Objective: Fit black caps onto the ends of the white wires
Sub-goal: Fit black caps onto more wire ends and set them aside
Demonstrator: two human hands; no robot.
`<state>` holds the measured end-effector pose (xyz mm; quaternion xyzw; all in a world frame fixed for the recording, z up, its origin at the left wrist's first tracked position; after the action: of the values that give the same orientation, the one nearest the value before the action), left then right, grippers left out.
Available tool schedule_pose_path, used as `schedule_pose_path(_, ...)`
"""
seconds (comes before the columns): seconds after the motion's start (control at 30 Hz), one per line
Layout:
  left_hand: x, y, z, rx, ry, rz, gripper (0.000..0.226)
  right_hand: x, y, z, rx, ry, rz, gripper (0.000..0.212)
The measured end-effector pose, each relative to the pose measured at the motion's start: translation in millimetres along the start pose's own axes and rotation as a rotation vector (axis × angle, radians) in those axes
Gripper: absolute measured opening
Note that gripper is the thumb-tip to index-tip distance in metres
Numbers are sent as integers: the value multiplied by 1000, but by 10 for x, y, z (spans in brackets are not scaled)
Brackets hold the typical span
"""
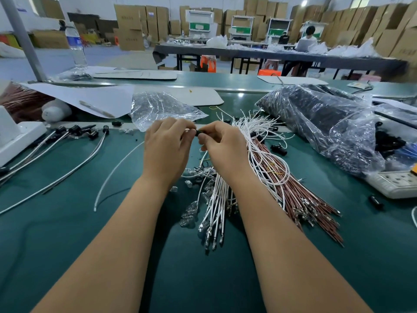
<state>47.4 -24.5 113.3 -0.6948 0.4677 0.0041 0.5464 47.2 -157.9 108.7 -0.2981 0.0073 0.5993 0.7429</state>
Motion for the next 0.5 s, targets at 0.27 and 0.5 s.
schedule_pose_path(0.27, -165, -21, 365, -216, -25, -65, 25, -31, -30, -47, -42, 174, -21, 10)
schedule_pose_path(0.5, 14, 26, 42, 2, -63, 93, 14, 48, -23, -88, -63, 190, 35, 10)
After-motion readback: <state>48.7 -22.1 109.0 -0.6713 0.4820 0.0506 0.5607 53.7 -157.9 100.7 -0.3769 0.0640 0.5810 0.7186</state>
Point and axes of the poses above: each hand's wrist, its own y-axis away from the middle knuckle, its own x-axis out of the palm, z = x × y, the point moved 7 cm from there along -y, towards the middle knuckle, and after that the axes turned 2 degrees about y, right-handed, at the moved point
